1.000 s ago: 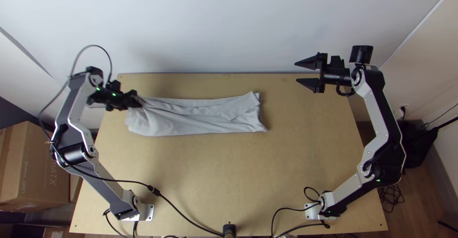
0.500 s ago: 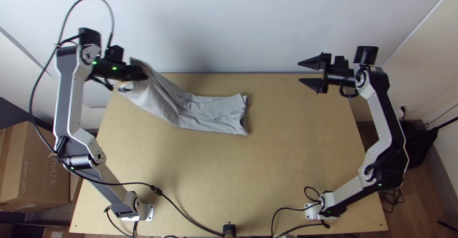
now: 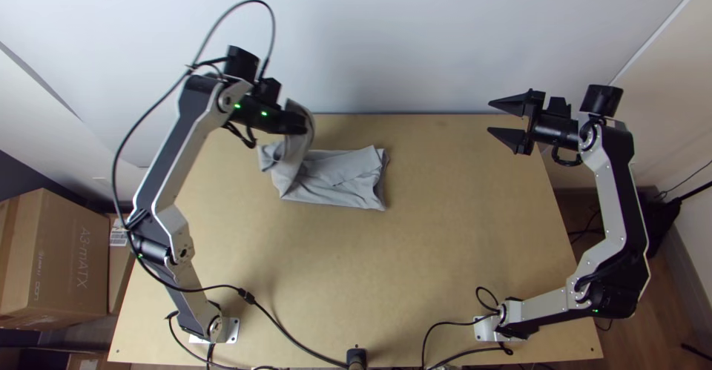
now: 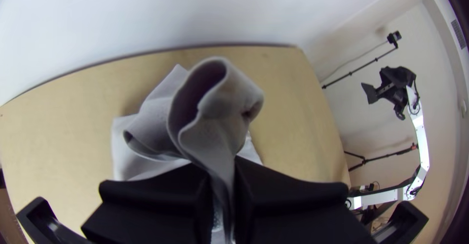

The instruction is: Fold the t-shirt

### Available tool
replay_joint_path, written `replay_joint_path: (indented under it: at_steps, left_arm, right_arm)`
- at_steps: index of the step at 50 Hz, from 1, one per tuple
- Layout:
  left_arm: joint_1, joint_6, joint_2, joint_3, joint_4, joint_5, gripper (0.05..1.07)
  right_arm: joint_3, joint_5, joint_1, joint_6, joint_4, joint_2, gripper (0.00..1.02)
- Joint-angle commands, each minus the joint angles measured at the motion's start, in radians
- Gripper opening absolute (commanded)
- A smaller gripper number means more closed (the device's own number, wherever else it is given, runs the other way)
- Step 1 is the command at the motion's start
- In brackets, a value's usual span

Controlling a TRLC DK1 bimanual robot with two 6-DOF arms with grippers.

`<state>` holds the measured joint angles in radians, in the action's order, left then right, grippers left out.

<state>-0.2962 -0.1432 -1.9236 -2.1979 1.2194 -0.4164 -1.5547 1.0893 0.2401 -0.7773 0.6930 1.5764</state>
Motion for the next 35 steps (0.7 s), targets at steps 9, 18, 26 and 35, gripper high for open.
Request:
replay_joint_path:
  at_steps: [9,18,26,35]
  left_arm:
    - [-0.141,-0.114,-0.089,0.098,-0.109,0.067,0.08]
    - [-0.21,-0.199,-0.178,0.089,-0.198,0.079,0.08]
    - [-0.262,-0.249,-0.31,-0.011,-0.221,0.102,0.08]
    - [-0.325,-0.259,-0.41,-0.069,-0.279,0.103,0.84]
  right_arm:
    - [0.11,0.021,0.034,0.019,0.002,-0.104,0.99]
    - [0.203,0.024,0.05,0.044,0.0,-0.159,0.99]
    - [0.292,0.023,0.048,0.07,0.0,-0.207,0.99]
    - [0.37,0.023,0.048,0.092,-0.003,-0.237,0.99]
